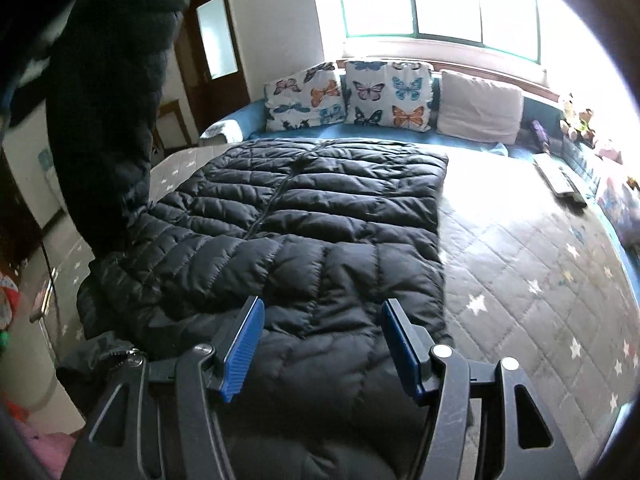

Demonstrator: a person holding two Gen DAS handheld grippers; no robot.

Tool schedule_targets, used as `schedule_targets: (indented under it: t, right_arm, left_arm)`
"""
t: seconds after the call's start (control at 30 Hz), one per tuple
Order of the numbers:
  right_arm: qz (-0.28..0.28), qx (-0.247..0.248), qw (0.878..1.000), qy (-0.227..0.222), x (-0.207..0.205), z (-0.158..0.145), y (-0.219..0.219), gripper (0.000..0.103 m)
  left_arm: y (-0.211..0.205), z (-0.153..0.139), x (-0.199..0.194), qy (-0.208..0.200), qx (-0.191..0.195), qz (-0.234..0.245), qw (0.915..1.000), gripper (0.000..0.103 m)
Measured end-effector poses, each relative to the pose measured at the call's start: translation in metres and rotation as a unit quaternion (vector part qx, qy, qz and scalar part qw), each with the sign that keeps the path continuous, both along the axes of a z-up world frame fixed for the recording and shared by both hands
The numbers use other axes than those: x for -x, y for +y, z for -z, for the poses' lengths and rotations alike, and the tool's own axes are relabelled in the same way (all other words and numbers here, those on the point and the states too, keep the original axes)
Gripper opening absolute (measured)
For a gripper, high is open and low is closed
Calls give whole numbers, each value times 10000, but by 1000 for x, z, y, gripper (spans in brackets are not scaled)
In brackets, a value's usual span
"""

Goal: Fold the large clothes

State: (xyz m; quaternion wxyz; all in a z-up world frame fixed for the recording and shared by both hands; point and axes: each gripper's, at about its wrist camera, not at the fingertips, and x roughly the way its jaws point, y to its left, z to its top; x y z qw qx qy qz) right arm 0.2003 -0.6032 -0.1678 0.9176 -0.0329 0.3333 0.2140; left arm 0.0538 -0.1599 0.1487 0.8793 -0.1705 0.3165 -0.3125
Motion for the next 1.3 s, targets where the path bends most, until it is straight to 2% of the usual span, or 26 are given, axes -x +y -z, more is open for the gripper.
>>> schedule_targets:
  t: [0.1, 0.23, 0.33, 0.4, 0.47, 0.53, 0.6, 0.63, 0.73, 0.9, 1.0, 1.1, 1.13, 1.2, 1.3]
  right_arm:
    - [177, -122, 9998, 46, 4, 4, -15, 66]
    - [422, -292, 9985, 187, 8, 12, -34, 66]
    - [570, -333, 9974, 276, 12, 15, -47, 66]
    - [646, -368, 9968, 301, 15, 13, -54, 66]
    - [666, -412, 9966, 276, 17, 8, -60, 66]
    - [699, -474, 9963, 183, 20, -5, -62, 66]
    - [608, -682, 9958, 27, 23, -22, -62, 66]
    - [534, -771, 9956, -40, 24, -28, -61, 66]
    - [253, -953, 9950, -184, 26, -44, -50, 66]
    - [-86, -690, 9974, -166, 22, -45, -16, 66]
    - [-324, -548, 9977, -219, 25, -44, 1, 66]
    - [-550, -423, 9973, -238, 19, -45, 20, 66]
    - [-584, -400, 9973, -219, 16, -45, 26, 66]
    - [-683, -373, 9969, -148, 7, -41, 38, 66]
    - [-688, -141, 9975, -47, -8, -28, 55, 66]
  left_arm:
    - [-59, 55, 13, 515, -102, 436, 9977, 12]
    - [-128, 154, 7, 1552, -546, 927, 9820, 12]
    - [-157, 207, 7, 1795, -929, 992, 9743, 13]
    - [-163, 217, 7, 1738, -972, 981, 9750, 18]
    - [-157, 219, 2, 1705, -926, 1070, 9751, 28]
    - [-165, 215, 10, 1648, -861, 1173, 9755, 48]
    - [-161, 213, -2, 1494, -936, 1276, 9760, 61]
    - [-170, 211, 5, 1320, -1037, 1350, 9765, 66]
    - [-172, 192, 14, 1083, -1102, 1507, 9764, 68]
    - [-117, 136, 20, 944, -930, 1461, 9804, 68]
    - [-61, 103, 19, 814, -849, 1080, 9872, 69]
    - [-6, 84, 7, 720, -946, 400, 9921, 72]
    - [19, 82, -2, 720, -1018, -13, 9922, 72]
    - [55, 84, -16, 777, -1129, -480, 9894, 72]
    - [93, 100, -31, 989, -1328, -931, 9818, 72]
